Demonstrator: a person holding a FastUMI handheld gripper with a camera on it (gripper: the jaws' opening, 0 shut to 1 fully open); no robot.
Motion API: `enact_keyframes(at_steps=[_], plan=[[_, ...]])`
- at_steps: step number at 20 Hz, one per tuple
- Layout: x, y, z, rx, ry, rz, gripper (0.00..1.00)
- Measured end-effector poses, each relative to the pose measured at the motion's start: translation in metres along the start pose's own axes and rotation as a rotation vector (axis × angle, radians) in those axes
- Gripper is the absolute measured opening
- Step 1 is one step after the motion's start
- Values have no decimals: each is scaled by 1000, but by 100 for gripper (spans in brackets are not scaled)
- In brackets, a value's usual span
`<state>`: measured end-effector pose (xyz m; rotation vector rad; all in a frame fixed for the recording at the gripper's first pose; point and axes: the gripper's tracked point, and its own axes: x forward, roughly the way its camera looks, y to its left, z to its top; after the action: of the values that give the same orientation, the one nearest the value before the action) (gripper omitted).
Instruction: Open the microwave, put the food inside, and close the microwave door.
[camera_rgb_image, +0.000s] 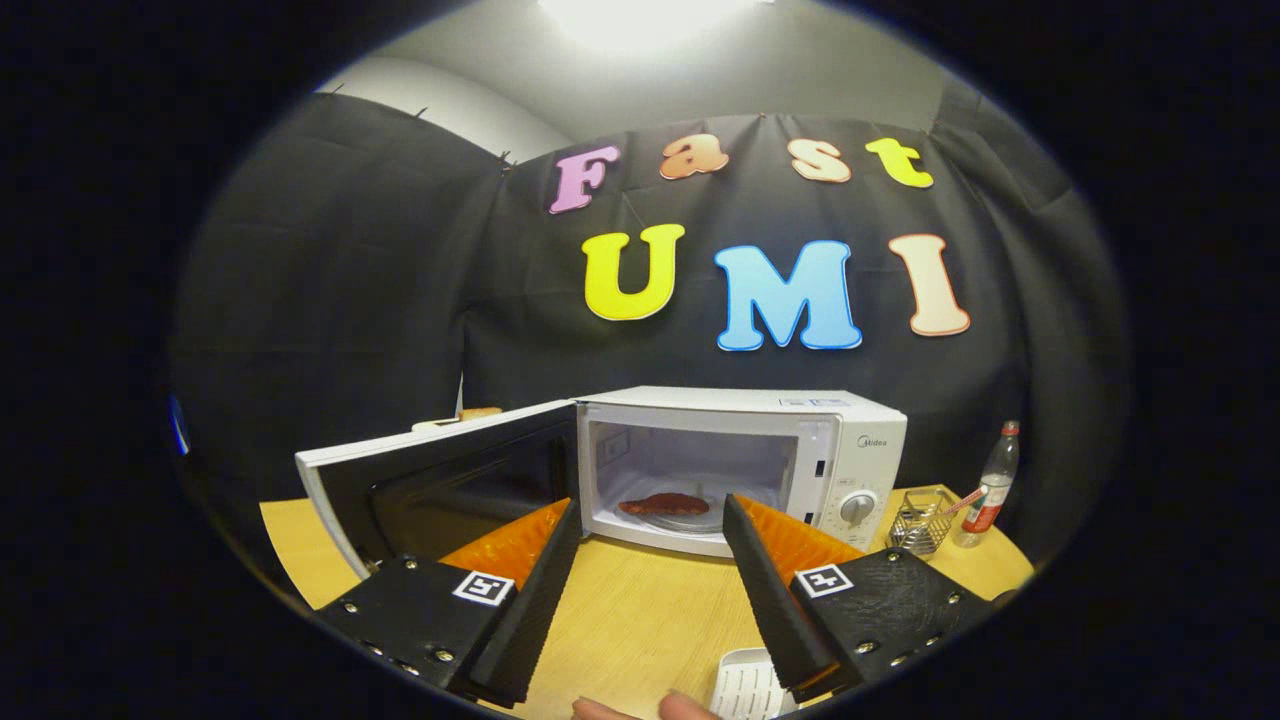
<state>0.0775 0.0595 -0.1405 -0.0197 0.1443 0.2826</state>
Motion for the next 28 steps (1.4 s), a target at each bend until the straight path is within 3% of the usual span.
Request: enact_keyframes(at_steps=[3,5,7,9,11,16,19,22,25,28], plan=[[-29,14,12,-32,-109,25,79],[-41,35,-1,-10,-67,97,79],[-53,42,-1,-40,-67,106,85],[-61,38,-1,-152,-64,57,86],[-63,47,-10,-186,-53,61,96],[-75,94,-33,-23,23,191,96],[-76,91,-30,-20,12,167,96],[-79,119,-31,89,11,255,97],[-84,122,-17,109,-14,237,96],[-84,146,-18,151,-4,322,97]])
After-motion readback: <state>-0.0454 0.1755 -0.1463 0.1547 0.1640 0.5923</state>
